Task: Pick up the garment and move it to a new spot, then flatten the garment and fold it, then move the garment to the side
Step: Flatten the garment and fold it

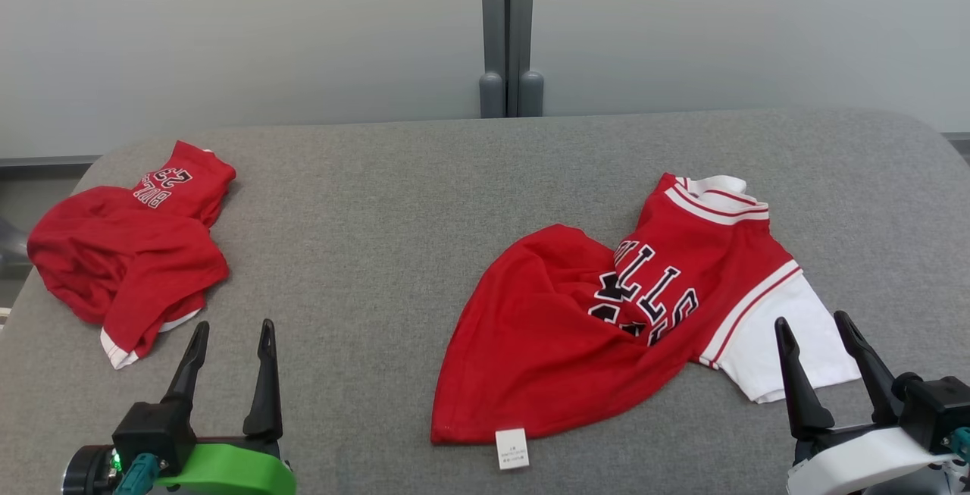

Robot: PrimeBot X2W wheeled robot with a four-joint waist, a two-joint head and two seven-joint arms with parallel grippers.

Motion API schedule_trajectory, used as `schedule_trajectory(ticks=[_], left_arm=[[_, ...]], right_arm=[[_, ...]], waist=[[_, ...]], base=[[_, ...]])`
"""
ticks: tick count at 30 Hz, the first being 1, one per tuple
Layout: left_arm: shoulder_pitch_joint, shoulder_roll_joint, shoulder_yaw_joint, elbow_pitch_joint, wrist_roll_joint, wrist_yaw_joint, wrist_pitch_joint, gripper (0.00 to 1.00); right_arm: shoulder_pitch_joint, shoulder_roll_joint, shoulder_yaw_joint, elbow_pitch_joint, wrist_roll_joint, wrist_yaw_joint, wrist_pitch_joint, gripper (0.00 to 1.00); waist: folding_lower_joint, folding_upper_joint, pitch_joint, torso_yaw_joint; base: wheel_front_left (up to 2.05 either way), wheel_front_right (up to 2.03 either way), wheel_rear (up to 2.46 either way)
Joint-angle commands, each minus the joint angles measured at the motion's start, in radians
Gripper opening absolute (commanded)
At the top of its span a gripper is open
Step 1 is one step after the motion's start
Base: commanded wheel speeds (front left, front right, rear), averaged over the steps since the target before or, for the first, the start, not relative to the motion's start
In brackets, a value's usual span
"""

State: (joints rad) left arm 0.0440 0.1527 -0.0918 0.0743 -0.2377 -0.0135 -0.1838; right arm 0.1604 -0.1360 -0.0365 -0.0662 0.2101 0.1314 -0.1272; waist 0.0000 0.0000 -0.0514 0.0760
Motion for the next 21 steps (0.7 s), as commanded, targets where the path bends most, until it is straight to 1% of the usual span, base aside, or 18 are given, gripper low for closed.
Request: schedule_trajectory(ticks=[1,4,11,21], left_arm=[[0.018,0.010,0.003,-0.005,-0.004,0.001,0.004,1.00],[0.022,0.017,0.000,-0.013,-0.011,-0.010,0.006,1.00],[0.031,0.026,-0.002,-0.021,-0.028,-0.019,0.006,1.00],[0.033,0.030,-0.005,-0.007,-0.041,-0.012,-0.002,1.00]], right_arm=[[0.014,0.002,0.001,0.003,-0.006,-0.001,0.001,1.00],[0.015,0.001,0.002,0.005,-0.004,-0.001,0.003,1.00],[0.017,-0.005,-0.002,0.014,0.000,-0.001,0.001,1.00],[0.018,-0.008,0.000,0.020,-0.005,-0.001,0.009,1.00]], waist=[[0.0000,0.0000,0.000,0.000],[0.0000,0.0000,-0.001,0.001],[0.0000,0.0000,-0.004,0.002],[0.0000,0.0000,-0.007,0.006]], base=[[0.00,0.00,0.00],[0.00,0.00,0.00],[0.00,0.00,0.00],[0.00,0.00,0.00]])
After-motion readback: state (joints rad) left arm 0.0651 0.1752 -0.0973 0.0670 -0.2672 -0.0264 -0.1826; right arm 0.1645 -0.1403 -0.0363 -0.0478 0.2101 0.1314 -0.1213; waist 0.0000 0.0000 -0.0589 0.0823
